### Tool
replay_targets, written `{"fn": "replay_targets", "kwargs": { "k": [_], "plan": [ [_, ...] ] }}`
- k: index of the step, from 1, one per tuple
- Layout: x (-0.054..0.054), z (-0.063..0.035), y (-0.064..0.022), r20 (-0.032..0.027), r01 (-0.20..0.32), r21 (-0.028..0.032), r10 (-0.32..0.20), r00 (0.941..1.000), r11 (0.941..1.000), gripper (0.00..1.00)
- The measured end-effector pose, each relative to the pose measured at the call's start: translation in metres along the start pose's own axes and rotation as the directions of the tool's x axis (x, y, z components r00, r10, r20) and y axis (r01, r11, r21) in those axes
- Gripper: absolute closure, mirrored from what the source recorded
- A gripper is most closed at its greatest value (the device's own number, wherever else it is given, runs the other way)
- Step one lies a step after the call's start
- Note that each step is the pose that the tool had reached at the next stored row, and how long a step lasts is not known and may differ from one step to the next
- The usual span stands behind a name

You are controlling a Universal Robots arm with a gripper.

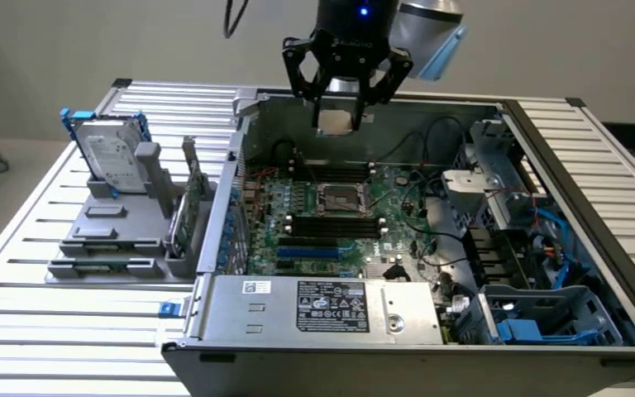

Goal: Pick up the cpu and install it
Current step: 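Pick up the cpu and move it towards the insertion slot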

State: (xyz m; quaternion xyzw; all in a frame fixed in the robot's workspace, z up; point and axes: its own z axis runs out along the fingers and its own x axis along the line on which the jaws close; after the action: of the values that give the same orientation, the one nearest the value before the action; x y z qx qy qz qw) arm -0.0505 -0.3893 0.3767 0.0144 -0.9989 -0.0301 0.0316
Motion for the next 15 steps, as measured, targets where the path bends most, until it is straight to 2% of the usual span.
{"fn": "replay_targets", "kwargs": {
  "k": [4,6,12,15],
  "plan": [
    [-0.018,0.0066,0.007,0.0,0.0,0.0,0.0,1.0,1.0,0.45],
    [-0.023,0.0101,0.0118,0.0,0.0,0.0,0.0,1.0,1.0,0.45],
    [-0.026,0.0221,0.0308,0.0,0.0,0.0,0.0,1.0,1.0,0.45],
    [-0.026,0.0278,0.0329,0.0,-0.001,0.0,0.001,1.0,1.0,0.45]
  ]
}}
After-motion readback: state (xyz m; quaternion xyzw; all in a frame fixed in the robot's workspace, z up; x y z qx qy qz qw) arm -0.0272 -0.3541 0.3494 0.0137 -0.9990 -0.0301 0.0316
